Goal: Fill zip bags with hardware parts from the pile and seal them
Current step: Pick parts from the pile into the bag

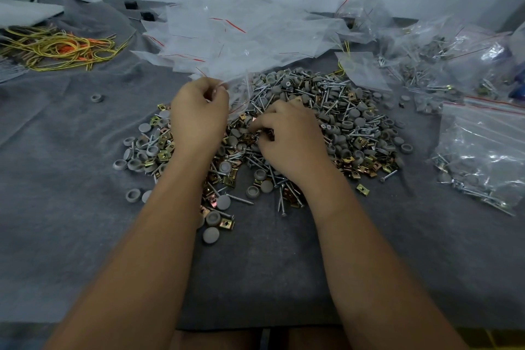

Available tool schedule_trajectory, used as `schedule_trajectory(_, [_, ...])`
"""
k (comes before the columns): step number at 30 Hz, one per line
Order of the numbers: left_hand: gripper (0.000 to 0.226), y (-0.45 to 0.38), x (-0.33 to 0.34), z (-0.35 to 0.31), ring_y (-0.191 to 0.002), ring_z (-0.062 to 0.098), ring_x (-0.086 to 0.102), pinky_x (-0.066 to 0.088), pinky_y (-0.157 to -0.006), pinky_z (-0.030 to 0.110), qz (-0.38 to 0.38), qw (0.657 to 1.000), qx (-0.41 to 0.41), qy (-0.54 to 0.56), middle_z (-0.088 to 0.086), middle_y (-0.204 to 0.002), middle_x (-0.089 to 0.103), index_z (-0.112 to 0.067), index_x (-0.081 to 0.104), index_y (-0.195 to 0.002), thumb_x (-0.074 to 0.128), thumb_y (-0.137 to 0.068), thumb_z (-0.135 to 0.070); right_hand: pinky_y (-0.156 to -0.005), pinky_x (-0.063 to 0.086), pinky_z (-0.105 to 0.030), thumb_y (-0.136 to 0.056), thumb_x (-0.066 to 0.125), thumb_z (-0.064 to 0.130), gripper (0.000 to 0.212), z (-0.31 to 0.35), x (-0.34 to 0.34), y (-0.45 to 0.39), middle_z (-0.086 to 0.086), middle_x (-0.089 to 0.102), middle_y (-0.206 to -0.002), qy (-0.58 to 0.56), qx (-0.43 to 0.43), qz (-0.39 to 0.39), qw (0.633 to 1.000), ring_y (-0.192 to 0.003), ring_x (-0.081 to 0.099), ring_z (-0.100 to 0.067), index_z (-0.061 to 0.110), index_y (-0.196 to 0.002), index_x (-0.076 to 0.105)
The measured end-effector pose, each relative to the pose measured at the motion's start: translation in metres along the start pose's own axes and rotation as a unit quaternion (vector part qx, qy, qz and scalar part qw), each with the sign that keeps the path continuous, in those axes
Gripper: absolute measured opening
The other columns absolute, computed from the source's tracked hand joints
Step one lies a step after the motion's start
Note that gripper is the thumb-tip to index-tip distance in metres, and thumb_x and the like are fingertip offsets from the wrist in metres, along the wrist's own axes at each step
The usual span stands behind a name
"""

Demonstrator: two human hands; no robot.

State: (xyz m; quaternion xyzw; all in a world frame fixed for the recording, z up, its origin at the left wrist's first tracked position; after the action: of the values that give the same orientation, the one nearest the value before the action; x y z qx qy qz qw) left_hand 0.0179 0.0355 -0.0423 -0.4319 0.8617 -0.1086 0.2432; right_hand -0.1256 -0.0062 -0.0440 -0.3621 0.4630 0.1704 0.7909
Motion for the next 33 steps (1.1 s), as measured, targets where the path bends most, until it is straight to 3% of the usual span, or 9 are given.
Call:
schedule_trajectory(5, [0.018,0.0005,0.0027,0.0009,-0.045,0.004,0.037,0.032,-0.052,0.027,0.032,0.999,-0.014,-0.012,0.005,-0.063,0.058,-0.019,0.072,-0.088,0.055,-0.092,-0.024,-0.098,0.035,-0.039,-0.087,0.058,0.023,0.028,-0.0009,0.0002,-0.0004,0.003,0.060,-0.108,0.024,-0.020,0.026,0.999,-0.107,0.045,-0.021,0.030,-0.109,0.073])
schedule_trajectory(10, [0.018,0.0012,0.0043,0.0024,-0.042,0.003,0.034,0.030,-0.051,0.026,0.052,0.999,-0.015,-0.001,-0.003,-0.057,0.049,-0.018,0.072,-0.089,0.056,-0.093,-0.024,-0.097,0.033,-0.036,-0.084,0.060,0.027,0.025,-0.0017,0.0000,-0.0004,0.007,0.058,-0.109,0.022,-0.018,0.039,0.999,-0.108,0.043,-0.018,0.028,-0.107,0.071])
schedule_trajectory(14, [0.019,0.0004,0.0052,0.0040,-0.041,0.004,0.033,0.028,-0.050,0.027,0.052,0.999,-0.007,-0.006,-0.007,-0.050,0.042,-0.019,0.069,-0.078,0.058,-0.092,-0.026,-0.096,0.032,-0.036,-0.079,0.061,0.033,0.023,-0.0030,-0.0023,0.0005,0.008,0.057,-0.106,0.012,-0.019,0.049,0.999,-0.107,0.042,-0.016,0.027,-0.099,0.068])
schedule_trajectory(21, [0.021,-0.0018,0.0062,0.0083,-0.041,0.003,0.034,0.028,-0.046,0.025,0.054,0.999,-0.001,-0.008,-0.012,-0.043,0.043,-0.017,0.069,-0.077,0.058,-0.091,-0.028,-0.089,0.034,-0.037,-0.072,0.059,0.046,0.026,-0.0009,-0.0028,0.0035,0.008,0.048,-0.096,0.044,-0.026,0.047,0.998,-0.099,0.041,-0.016,0.026,-0.085,0.049])
schedule_trajectory(33, [0.021,-0.0021,0.0077,0.0086,-0.043,0.004,0.036,0.030,-0.051,0.027,0.058,0.998,0.005,-0.014,-0.004,-0.054,0.048,-0.014,0.072,-0.086,0.055,-0.090,-0.025,-0.091,0.033,-0.037,-0.079,0.065,0.035,0.021,-0.0030,0.0021,0.0012,0.002,0.055,-0.106,0.060,-0.008,0.010,0.998,-0.105,0.046,-0.021,0.016,-0.089,0.066])
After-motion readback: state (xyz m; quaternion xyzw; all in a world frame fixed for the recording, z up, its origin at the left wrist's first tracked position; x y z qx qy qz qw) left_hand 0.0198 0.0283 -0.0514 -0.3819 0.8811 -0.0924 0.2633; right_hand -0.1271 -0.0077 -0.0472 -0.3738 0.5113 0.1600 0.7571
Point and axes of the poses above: each hand's wrist, its own y-axis away from the middle knuckle, its own x-axis out of the palm, z = x × y, the point moved 1 cm from there along -y, towards the middle knuckle
